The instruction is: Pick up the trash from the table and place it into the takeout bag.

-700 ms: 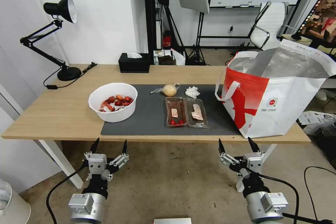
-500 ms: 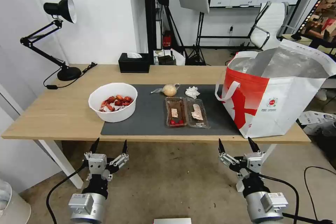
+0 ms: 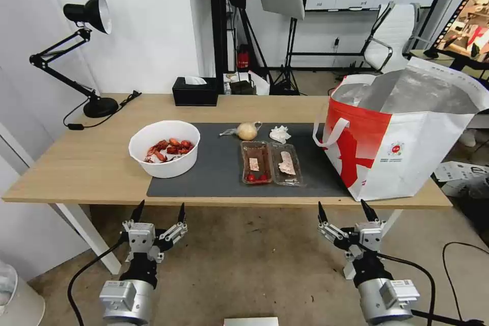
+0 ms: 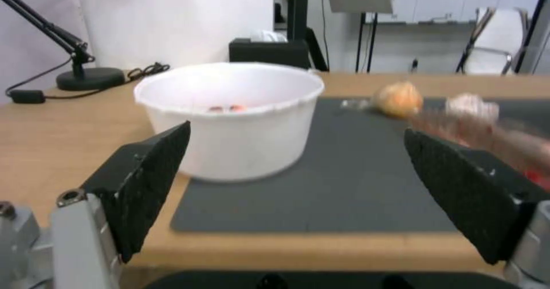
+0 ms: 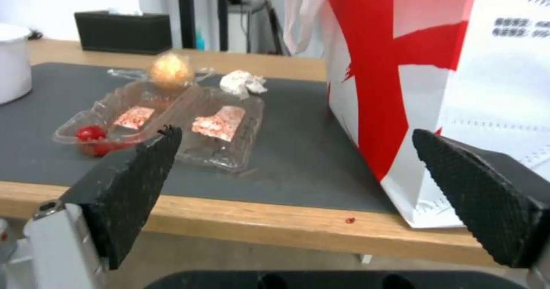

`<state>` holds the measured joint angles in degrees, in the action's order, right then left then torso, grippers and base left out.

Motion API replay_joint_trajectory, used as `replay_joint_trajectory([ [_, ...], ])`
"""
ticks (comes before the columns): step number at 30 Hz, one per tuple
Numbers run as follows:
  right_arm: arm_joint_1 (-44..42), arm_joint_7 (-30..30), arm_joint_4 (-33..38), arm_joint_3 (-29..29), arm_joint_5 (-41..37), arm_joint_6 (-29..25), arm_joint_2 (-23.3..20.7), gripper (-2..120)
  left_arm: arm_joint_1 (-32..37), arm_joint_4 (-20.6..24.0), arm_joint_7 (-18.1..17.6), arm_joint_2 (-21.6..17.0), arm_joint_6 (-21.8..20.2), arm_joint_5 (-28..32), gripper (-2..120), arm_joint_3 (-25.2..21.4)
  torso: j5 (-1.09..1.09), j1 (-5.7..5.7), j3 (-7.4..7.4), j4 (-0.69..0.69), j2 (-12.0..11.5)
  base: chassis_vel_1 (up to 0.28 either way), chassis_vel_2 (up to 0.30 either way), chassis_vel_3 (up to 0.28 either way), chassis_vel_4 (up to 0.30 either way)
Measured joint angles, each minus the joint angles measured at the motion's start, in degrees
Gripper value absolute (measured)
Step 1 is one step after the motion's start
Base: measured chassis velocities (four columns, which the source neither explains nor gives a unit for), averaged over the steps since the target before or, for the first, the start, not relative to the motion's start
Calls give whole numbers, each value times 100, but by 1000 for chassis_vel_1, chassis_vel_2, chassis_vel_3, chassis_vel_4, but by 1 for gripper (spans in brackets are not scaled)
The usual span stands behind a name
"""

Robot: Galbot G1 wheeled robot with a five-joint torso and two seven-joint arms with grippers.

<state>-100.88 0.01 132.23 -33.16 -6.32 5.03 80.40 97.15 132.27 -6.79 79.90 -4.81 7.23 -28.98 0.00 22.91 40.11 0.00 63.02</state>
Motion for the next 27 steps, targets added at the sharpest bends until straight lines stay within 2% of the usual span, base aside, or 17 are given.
replay_joint_trajectory([
  [1, 0, 0, 0, 0, 0, 0, 0, 100, 0, 0, 0, 0, 0, 0, 100, 0, 0, 0, 0, 0, 0, 0, 0, 0, 0],
  [2, 96, 1, 26, -67, -260, 205, -226, 100, -238, 27, -260, -240, -186, 279, 100, 99, 0, 0, 0, 0, 0, 0, 0, 0, 0],
  [5, 140, 0, 30, -84, -370, 273, -406, 100, -426, 31, -355, -432, -220, 397, 100, 142, 2, 1, 1, -1, -1, 0, 0, 0, 0],
  [7, 275, 1, 45, -174, -732, 474, -680, 100, -773, 33, -721, -778, -333, 828, 100, 309, 0, -1, 0, 0, 0, 0, 0, 0, 0],
  [8, 275, 1, 45, -174, -732, 474, -680, 100, -773, 33, -721, -778, -333, 828, 100, 309, 0, -1, 0, 0, 0, 0, 0, 0, 0],
  [10, 416, 1, 73, -268, -1109, 694, -972, 100, -1098, 39, -1061, -1105, -434, 1233, 100, 469, 2, 1, 0, -3, -1, 0, 0, 0, 0],
  [11, 416, 1, 73, -268, -1109, 694, -972, 100, -1098, 39, -1061, -1105, -434, 1233, 100, 469, 2, 1, 0, -3, -1, 0, 0, 0, 0],
  [13, 597, 0, 106, -386, -1603, 983, -1359, 100, -1165, 36, -1141, -1181, -462, 1354, 100, 540, 2, 2, 1, -1, -1, 0, 0, 0, 0],
  [14, 597, 0, 106, -386, -1603, 983, -1359, 100, -1165, 36, -1141, -1181, -462, 1354, 100, 540, 2, 2, 1, -1, -1, 0, 0, 0, 0],
  [20, 970, -33, 155, -577, -2556, 1483, -2093, 100, -1106, 7, -1136, -1133, -448, 1347, 100, 558, -2, 1, 0, 1, -1, 0, 0, 0, 0],
  [27, 1031, -60, 68, -508, -2652, 1492, -2142, 100, -1035, -3, -1108, -1059, -432, 1276, 100, 557, 0, 1, 0, 0, -1, 0, 0, 0, 0],
])
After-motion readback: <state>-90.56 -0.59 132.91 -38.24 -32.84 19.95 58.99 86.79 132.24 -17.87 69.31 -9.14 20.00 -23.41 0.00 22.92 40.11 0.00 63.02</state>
